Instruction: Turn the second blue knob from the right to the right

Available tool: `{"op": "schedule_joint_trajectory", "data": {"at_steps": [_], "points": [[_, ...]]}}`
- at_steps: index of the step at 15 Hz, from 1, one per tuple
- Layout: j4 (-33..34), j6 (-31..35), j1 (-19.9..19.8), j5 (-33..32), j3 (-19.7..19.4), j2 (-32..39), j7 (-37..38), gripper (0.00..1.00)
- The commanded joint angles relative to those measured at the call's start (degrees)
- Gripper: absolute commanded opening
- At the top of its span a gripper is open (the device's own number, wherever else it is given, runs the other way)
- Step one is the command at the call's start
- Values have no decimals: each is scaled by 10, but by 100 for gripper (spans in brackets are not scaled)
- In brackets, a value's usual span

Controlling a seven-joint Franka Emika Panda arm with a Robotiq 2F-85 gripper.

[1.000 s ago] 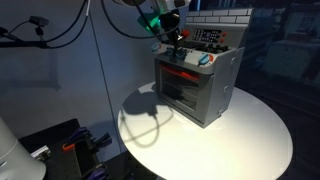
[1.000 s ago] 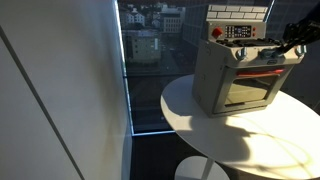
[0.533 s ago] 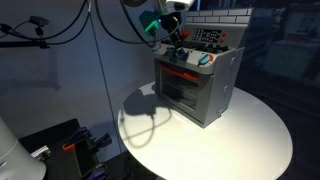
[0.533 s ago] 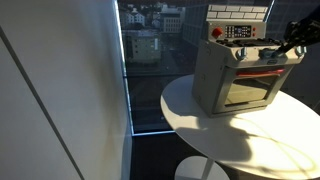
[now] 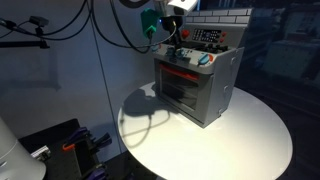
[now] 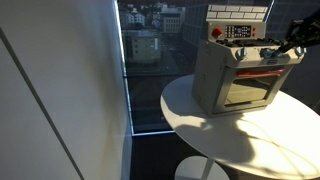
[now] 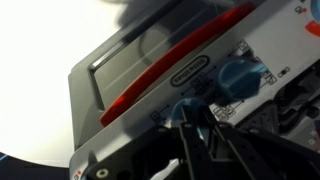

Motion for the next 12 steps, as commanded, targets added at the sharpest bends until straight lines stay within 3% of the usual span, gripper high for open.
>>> {"op": "schedule_joint_trajectory", "data": {"at_steps": [1,5,9,10,11,12], "points": [[-4,-19,-1,59,-4,-27,-1,5],[-11,-11,-1,122,-7,-31,-9,4],[-14,-12,-3,137,-7,-33,-12,6],[-15,-13,-3,136,-7,-34,-15,17],[-15,-16,-3,134,-7,-35,-17,39],[-16,-18,-3,132,-7,-39,-19,41]]}}
